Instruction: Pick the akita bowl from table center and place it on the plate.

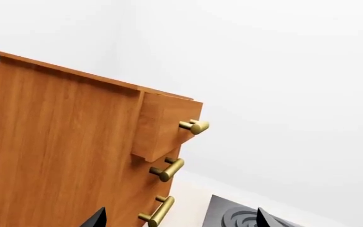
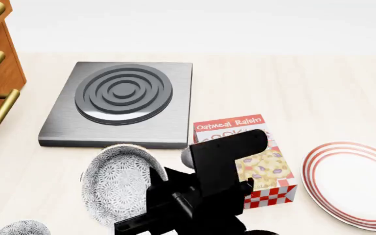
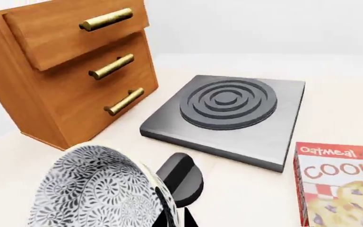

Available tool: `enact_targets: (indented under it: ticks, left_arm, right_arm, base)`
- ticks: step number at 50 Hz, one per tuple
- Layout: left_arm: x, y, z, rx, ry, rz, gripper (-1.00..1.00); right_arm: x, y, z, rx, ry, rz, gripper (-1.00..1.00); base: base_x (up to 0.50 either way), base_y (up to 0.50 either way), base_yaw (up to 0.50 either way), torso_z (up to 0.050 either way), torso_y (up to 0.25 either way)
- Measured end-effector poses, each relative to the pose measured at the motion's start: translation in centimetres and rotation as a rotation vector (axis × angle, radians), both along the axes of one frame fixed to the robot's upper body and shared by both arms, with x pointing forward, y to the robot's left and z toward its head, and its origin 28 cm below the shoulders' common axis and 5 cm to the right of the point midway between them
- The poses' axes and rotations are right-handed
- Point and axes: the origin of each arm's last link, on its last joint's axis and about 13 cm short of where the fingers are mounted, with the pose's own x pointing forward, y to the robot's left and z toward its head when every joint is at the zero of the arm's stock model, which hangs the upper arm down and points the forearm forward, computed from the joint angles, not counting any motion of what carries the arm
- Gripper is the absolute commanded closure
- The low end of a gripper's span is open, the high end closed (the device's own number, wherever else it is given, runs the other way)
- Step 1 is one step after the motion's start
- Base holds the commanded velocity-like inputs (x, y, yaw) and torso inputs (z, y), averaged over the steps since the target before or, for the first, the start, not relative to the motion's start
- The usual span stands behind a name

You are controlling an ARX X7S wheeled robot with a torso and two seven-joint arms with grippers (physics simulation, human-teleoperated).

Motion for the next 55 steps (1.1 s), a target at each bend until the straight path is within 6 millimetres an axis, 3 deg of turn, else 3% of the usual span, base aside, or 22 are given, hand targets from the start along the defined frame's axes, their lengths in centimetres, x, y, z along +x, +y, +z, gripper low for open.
enact_targets:
  ticks: [14, 26, 40, 55]
  left_arm:
    - [0.1, 0.0, 0.1, 0.002, 0.000, -0.003, -1.00]
    - [0.0, -0.1, 0.0, 0.005, 0.001, -0.006, -1.00]
    - [0.0, -0.1, 0.0, 0.006, 0.002, -0.007, -1.00]
    - [0.0, -0.2, 0.0, 0.007, 0.002, -0.010, -1.00]
  right_arm:
    - [-1.8, -4.4, 3.5, -0.006, -0.280, -0.221, 1.00]
    - [-2.0, -7.1, 5.5, 0.025, -0.407, -0.408, 1.00]
    - [-1.3, -9.5, 6.8, 0.179, -0.314, -0.553, 1.00]
    - [-0.9, -11.6, 6.7, 0.302, -0.151, -0.676, 1.00]
  base:
    - [0.00, 0.00, 0.00, 0.000, 0.000]
    - [0.00, 0.00, 0.00, 0.000, 0.000]
    - [0.00, 0.00, 0.00, 0.000, 0.000]
    - [0.00, 0.00, 0.00, 0.000, 0.001]
